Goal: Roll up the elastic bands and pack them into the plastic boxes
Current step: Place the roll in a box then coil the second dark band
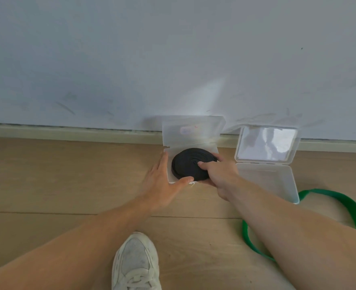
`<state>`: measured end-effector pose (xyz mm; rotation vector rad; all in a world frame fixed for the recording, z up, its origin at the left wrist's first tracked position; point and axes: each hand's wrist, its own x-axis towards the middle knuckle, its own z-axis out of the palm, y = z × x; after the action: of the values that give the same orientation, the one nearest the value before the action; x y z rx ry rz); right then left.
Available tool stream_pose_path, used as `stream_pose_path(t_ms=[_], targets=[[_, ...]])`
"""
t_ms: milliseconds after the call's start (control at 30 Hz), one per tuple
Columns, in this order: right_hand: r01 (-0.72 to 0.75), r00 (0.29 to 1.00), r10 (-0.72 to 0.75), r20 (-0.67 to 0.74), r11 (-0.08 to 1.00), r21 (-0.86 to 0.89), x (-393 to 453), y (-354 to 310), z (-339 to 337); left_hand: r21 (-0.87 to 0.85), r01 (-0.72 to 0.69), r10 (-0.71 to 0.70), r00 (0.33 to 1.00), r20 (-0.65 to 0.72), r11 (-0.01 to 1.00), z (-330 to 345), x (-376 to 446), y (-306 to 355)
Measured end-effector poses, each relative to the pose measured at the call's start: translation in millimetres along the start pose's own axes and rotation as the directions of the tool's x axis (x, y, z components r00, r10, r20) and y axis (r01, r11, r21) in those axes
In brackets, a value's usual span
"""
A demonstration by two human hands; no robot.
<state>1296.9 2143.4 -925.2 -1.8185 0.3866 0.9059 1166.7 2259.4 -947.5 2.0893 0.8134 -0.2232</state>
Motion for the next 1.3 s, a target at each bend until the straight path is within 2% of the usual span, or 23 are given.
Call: stream_pose_path(t_ms=[167,233,367,467,533,567,600,633,700,800,833,900,933,1033,1133,1200,1300], targets=[[0.058,0.994,-0.048,0.096,0.992,-0.111,3,-3,-4,-0.080,0.001,-0.005,0.999,-0.039,0.997,-2,-2,-1],[0.103,0.989,-0.079,0.122,0.973,-0.206,6,-3,-8,-0.119,0.011,-0.016,0.999,-0.045,0.993,-1,0,-1],[0.241,0.966,-0.153,0.209,0.825,-0.512,10,-14,-10,-0.210,0.029,-0.040,0.998,-0.047,0.977,0,7,1],[0.365,0.931,-0.202,0.305,0.582,-0.727,12,-23,-7,-0.283,0.024,-0.041,0.998,-0.053,0.959,1,12,0],[0.406,0.908,-0.227,0.352,0.276,-0.871,16,-24,-4,-0.288,0.019,-0.039,0.997,-0.061,0.957,2,13,-3],[0.382,0.908,-0.233,0.349,0.115,-0.917,17,-23,-3,-0.282,0.016,-0.035,0.997,-0.064,0.959,2,12,-4],[0.345,0.911,-0.239,0.336,-0.004,-0.939,17,-22,-3,-0.276,0.010,-0.030,0.997,-0.068,0.961,2,11,-4],[0.317,0.911,-0.255,0.324,-0.069,-0.946,16,-21,-3,-0.274,0.007,-0.028,0.997,-0.072,0.962,3,11,-5],[0.315,0.880,-0.343,0.328,-0.095,-0.944,9,-15,-4,-0.288,-0.010,-0.013,0.997,-0.079,0.958,4,12,-5],[0.365,0.791,-0.499,0.353,-0.076,-0.928,-6,-1,-8,-0.311,-0.026,0.000,0.997,-0.081,0.950,8,13,-7],[0.393,0.778,-0.518,0.356,-0.040,-0.918,-9,5,-11,-0.314,-0.022,-0.003,0.997,-0.079,0.949,8,13,-7],[0.426,0.800,-0.504,0.326,0.094,-0.900,-16,17,-17,-0.313,-0.014,-0.009,0.997,-0.073,0.950,9,12,-7],[0.437,0.808,-0.488,0.331,0.118,-0.892,-19,22,-22,-0.306,-0.012,-0.010,0.997,-0.071,0.952,9,11,-7],[0.493,0.766,-0.450,0.458,-0.046,-0.869,-18,35,-39,-0.276,0.006,-0.022,0.998,-0.056,0.961,9,11,-8],[0.546,0.694,-0.498,0.520,-0.107,-0.831,-10,34,-47,-0.277,0.011,-0.023,0.999,-0.041,0.961,9,10,-8],[0.550,0.690,-0.497,0.527,-0.113,-0.827,-7,29,-47,-0.280,0.011,-0.024,0.999,-0.040,0.960,11,8,-7],[0.556,0.727,-0.470,0.501,-0.025,-0.830,-2,20,-46,-0.288,0.015,-0.030,0.998,-0.047,0.957,15,9,-5]])
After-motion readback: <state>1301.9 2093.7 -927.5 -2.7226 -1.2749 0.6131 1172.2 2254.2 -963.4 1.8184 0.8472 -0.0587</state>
